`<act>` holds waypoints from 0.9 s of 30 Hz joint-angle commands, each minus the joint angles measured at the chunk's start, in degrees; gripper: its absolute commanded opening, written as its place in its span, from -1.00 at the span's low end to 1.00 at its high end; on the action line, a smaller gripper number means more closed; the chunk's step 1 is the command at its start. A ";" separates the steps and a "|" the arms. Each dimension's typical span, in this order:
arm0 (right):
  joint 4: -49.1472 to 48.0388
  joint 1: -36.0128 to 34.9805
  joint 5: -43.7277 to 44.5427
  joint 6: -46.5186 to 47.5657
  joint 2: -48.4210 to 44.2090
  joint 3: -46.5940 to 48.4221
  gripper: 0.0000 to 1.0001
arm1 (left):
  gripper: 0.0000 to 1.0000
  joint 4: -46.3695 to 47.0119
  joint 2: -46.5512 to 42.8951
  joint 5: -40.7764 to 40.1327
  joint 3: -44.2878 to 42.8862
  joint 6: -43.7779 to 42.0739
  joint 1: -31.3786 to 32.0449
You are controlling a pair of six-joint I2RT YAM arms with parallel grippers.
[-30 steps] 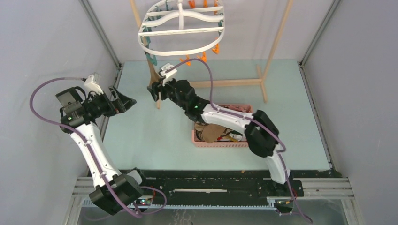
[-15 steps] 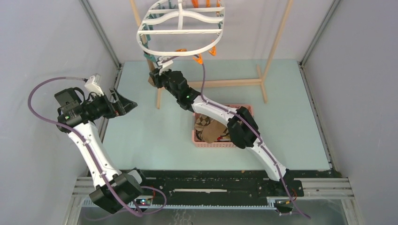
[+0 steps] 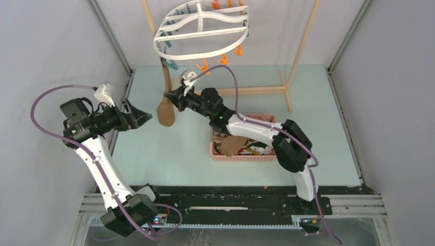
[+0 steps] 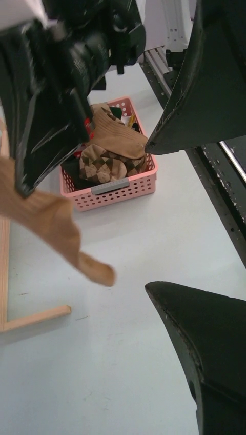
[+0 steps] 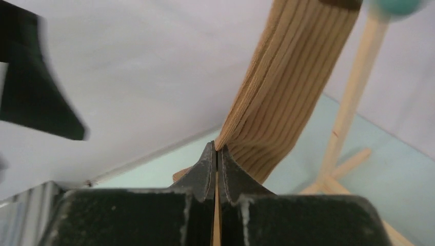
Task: Remove the socks clipped to the hanger
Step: Remove the sock from the hanger.
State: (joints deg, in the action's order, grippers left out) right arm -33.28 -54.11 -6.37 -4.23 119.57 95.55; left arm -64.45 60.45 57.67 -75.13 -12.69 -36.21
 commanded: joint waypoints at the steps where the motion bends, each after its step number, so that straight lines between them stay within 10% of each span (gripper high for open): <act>1: -10.46 -1.00 -4.89 -2.89 -9.63 -7.54 -1.00 | 0.93 -0.81 -2.90 4.73 -2.34 -1.55 -0.47; 12: -14.32 -0.56 -22.89 -15.71 -26.00 -23.18 -1.00 | 0.98 -0.50 -8.03 11.42 -0.64 -1.07 12.31; 27: -10.63 0.27 -24.20 -26.94 -33.46 -27.52 -1.00 | 0.85 15.64 -7.82 7.01 3.37 12.25 30.96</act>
State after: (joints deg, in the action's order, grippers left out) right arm -44.27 -53.98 -28.82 -25.69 87.61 68.34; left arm -55.72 52.77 65.63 -73.36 -5.67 -7.66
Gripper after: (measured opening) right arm 0.008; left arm 0.947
